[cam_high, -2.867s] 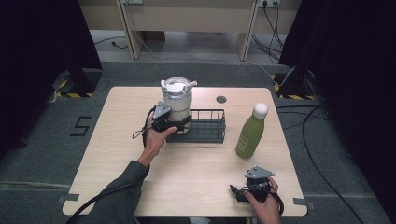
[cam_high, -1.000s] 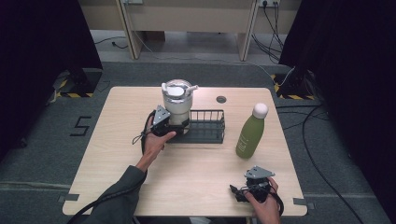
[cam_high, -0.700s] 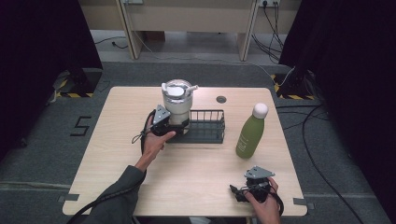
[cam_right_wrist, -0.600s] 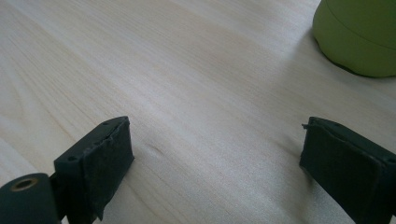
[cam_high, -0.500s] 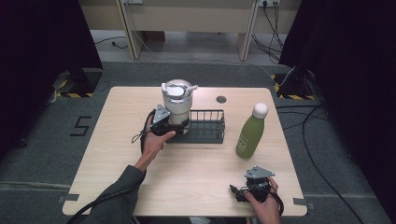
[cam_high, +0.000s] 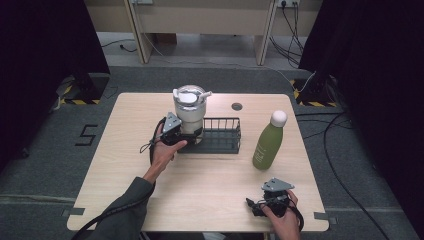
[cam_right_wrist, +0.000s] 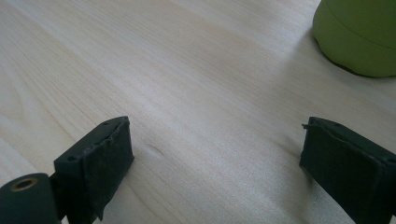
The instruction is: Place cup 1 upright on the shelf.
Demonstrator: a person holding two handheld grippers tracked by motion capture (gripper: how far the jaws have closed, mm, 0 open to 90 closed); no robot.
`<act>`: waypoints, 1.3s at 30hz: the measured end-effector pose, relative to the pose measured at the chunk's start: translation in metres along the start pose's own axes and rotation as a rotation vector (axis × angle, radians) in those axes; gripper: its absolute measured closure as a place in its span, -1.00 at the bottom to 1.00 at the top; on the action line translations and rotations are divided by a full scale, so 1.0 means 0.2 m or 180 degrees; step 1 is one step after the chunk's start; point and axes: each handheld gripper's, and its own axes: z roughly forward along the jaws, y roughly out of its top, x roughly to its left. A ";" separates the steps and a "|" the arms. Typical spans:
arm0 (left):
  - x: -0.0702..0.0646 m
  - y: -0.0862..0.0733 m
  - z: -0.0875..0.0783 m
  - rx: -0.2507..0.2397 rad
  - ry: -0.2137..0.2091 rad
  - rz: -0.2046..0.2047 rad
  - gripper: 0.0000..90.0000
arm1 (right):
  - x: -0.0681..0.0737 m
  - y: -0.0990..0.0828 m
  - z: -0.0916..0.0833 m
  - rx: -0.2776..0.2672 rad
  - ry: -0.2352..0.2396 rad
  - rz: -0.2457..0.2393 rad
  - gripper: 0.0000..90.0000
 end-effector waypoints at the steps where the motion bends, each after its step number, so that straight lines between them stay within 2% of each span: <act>1: 0.00 0.00 0.00 -0.0006 -0.0008 -0.0006 -0.77 | 0.00 0.00 0.00 0.0001 -0.0001 0.0000 -0.79; 8: 0.01 0.00 0.00 -0.0022 -0.0065 0.0013 -0.78 | 0.00 0.00 0.00 0.0001 -0.0001 0.0000 -0.79; 26: 0.00 0.01 -0.02 -0.0073 0.0036 0.0107 -0.80 | 0.00 0.00 0.00 0.0005 -0.0001 -0.0002 -0.79; 32: 0.00 0.01 -0.03 -0.0062 0.0007 0.0043 -0.78 | 0.00 0.00 0.00 0.0004 0.0000 -0.0001 -0.79; 39: 0.00 0.01 -0.05 -0.0049 0.0009 0.0029 -0.78 | 0.00 0.00 0.00 0.0001 -0.0001 0.0000 -0.79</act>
